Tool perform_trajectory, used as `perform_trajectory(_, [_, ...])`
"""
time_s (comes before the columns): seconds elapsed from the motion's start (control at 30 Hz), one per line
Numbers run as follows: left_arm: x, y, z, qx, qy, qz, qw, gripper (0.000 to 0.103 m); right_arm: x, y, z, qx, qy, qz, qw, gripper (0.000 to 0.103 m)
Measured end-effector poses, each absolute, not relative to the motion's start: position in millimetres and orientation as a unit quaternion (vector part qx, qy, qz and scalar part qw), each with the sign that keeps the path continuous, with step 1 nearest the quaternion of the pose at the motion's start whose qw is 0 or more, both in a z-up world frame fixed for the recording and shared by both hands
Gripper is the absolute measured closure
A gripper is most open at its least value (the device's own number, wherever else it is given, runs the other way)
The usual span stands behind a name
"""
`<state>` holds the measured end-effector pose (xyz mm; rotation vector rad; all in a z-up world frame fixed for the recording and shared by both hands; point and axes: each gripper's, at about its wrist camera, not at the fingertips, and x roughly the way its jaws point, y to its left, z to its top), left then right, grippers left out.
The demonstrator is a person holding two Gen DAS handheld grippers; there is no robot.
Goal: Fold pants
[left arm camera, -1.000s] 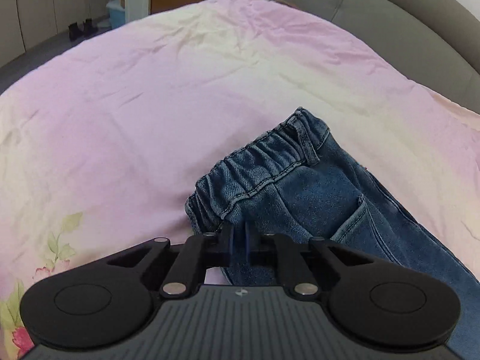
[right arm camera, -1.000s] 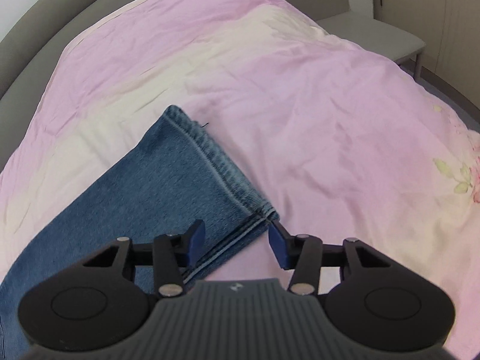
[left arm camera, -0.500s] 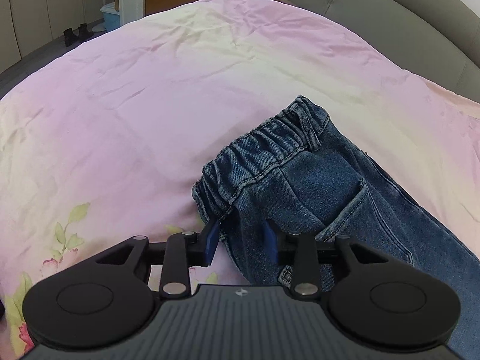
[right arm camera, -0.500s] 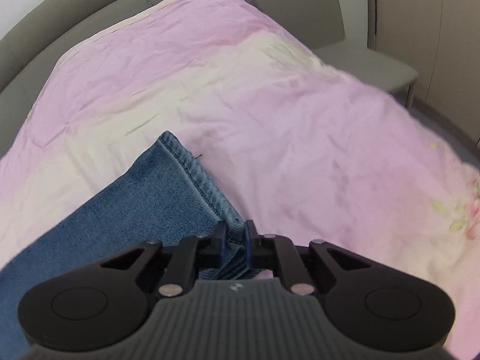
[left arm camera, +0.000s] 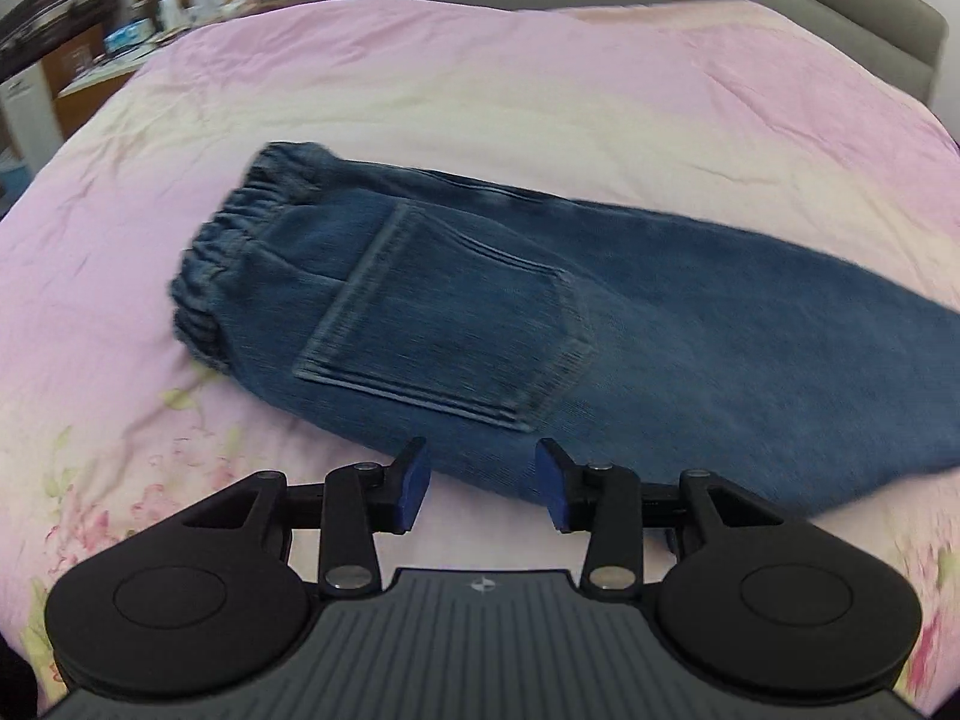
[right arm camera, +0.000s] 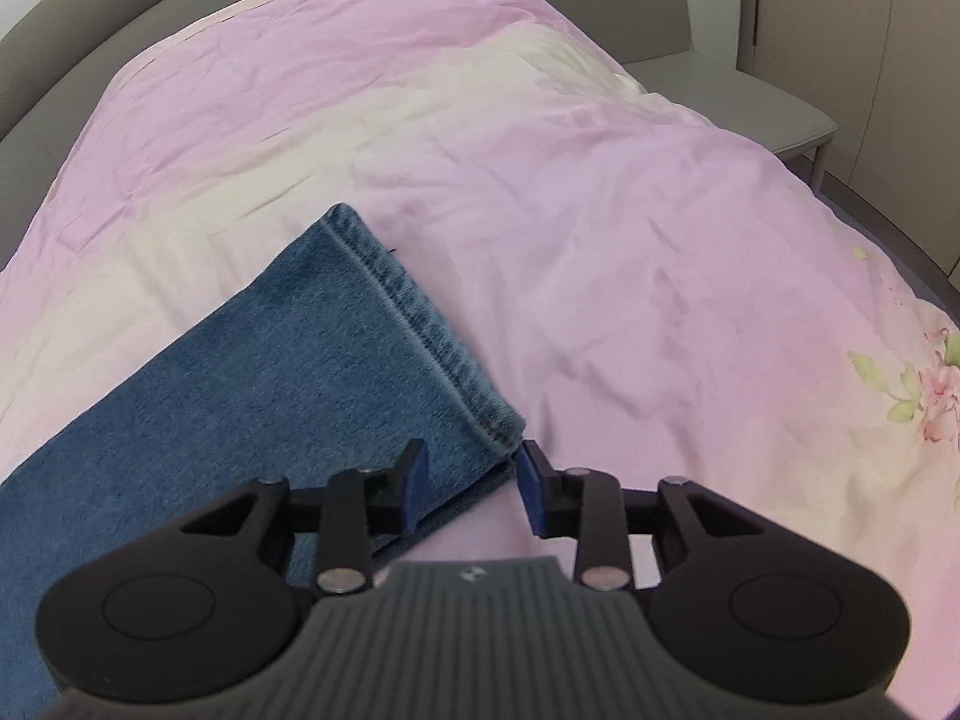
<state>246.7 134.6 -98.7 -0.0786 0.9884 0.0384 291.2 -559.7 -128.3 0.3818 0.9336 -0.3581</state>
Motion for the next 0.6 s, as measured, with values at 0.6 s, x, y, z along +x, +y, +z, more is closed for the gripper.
perform_trajectory(0.6, [249.5,13.1,-168.9,0.076,0.456,-0.013,0.887,0.071,281.8,-402.5,-144.3,-0.06,0.429,0.085,0.897,0.048])
